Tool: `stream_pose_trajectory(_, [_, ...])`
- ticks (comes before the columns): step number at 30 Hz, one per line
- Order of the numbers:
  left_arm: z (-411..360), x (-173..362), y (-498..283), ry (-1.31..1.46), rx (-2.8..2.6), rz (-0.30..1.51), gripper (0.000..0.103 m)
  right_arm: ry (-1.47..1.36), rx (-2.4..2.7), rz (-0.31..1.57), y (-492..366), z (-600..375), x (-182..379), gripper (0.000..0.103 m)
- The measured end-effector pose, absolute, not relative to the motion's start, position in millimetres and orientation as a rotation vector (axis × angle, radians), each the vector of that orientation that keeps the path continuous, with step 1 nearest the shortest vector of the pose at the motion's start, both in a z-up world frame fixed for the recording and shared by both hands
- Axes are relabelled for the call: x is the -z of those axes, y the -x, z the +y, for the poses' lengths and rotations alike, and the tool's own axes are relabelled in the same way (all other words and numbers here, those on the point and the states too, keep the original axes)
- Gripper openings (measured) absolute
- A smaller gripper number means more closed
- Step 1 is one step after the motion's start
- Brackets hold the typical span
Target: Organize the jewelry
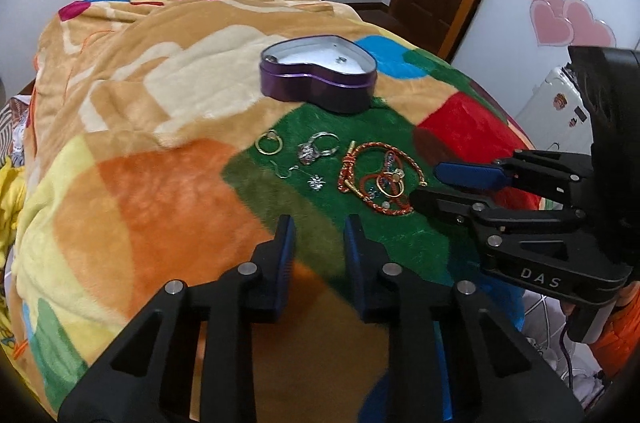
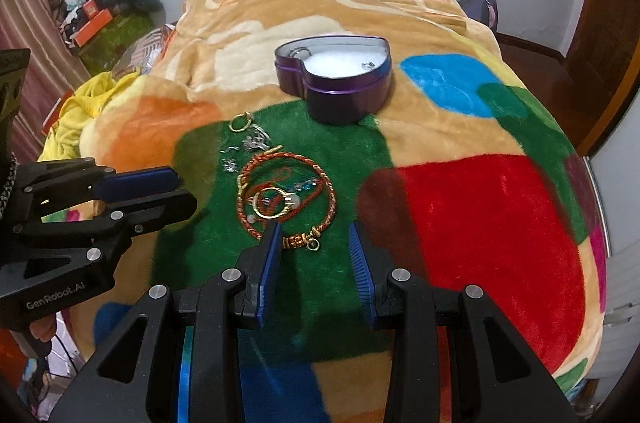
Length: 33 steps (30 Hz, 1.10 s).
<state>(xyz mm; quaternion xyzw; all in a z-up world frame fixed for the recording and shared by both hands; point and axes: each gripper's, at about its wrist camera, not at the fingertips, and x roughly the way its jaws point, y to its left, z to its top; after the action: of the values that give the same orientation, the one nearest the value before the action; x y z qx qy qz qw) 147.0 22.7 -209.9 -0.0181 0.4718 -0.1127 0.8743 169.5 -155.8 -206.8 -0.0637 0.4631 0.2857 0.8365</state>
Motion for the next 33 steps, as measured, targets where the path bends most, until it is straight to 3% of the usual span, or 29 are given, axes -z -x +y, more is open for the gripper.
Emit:
stream_pose_trajectory(8, [19.8, 219.8, -161.4, 0.049, 0.228, 1.003, 0.024, 0.133, -0.622, 0.965, -169.6, -158.5, 209.9, 0.031])
stream_pose_trajectory(12, [18.8, 221.8, -168.3, 0.041, 0.230, 1.008, 0.024, 0.127, -0.651, 0.965, -166.6, -155.1, 211.5, 0.017])
stream_pose_trajectory(20, [18.5, 226.4, -179.0, 0.040, 0.207, 1.009, 0.024, 0.088, -0.622, 0.936, -165.4, -156.0, 211.1, 0.015])
stream_pose_trajectory(23, [17.9, 227.5, -178.4, 0.035, 0.186, 1.001, 0.020, 0.094, -0.608, 0.919, -165.0, -155.9, 207.7, 0.007])
stream_pose_trajectory(26, [19.0, 228.1, -178.5, 0.032, 0.165, 0.996, 0.009, 0.083, -0.607, 0.905, -166.6, -157.7, 202.4, 0.007])
stream_pose_trajectory(33, [22.0, 221.0, -172.9, 0.031, 0.156, 0.978, 0.009, 0.082, -0.600, 0.869, -163.8, -161.4, 191.9, 0.007])
